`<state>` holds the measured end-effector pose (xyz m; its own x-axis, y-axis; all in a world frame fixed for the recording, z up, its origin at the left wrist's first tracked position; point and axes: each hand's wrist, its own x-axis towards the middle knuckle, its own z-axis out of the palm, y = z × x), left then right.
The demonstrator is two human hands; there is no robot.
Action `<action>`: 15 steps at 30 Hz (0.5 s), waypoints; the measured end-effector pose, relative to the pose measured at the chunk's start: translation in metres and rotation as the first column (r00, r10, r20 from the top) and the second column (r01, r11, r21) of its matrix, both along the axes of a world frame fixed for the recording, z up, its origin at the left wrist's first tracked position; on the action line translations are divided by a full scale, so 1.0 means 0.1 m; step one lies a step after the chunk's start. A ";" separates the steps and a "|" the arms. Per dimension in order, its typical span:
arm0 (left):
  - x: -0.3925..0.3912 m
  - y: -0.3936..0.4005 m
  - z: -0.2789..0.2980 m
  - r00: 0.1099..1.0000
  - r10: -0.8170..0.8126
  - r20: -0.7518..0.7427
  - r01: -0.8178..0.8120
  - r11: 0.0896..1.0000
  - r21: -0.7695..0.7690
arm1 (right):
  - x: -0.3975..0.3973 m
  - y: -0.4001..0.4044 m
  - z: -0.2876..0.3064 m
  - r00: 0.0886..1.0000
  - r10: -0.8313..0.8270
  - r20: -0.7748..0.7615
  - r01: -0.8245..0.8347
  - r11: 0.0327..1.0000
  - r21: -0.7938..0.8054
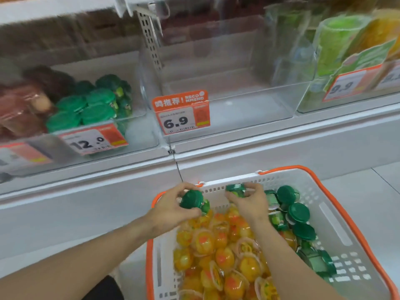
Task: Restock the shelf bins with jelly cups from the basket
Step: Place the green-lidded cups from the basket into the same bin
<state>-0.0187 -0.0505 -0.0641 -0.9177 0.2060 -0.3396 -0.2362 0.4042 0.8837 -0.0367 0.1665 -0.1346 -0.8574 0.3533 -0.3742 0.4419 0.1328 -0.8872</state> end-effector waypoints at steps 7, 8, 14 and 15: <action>0.21 -0.88 1.14 0.978 -0.014 0.207 -0.065 0.927 0.370 | -0.06 -0.62 1.12 0.882 0.455 -0.127 -0.391 0.553 -0.736; 0.26 -0.99 1.27 0.981 -0.005 0.195 -0.071 0.923 0.378 | -0.04 -0.70 1.29 0.848 0.505 -0.161 -0.437 0.494 -0.751; 0.48 -1.47 1.69 0.982 0.146 0.122 -0.186 0.871 0.455 | 0.03 -1.16 2.28 0.697 0.592 -0.404 -0.635 0.247 -0.732; 0.48 -1.51 1.70 0.974 0.189 0.125 -0.226 0.856 0.465 | 0.01 -1.25 2.41 0.703 0.573 -0.421 -0.621 0.207 -0.756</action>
<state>0.0296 -0.2017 0.1058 -0.9338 0.1664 -0.3168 -0.3386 -0.1244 0.9327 -0.0358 0.0414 0.1061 -0.6930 -0.7149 -0.0933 0.5352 -0.4234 -0.7310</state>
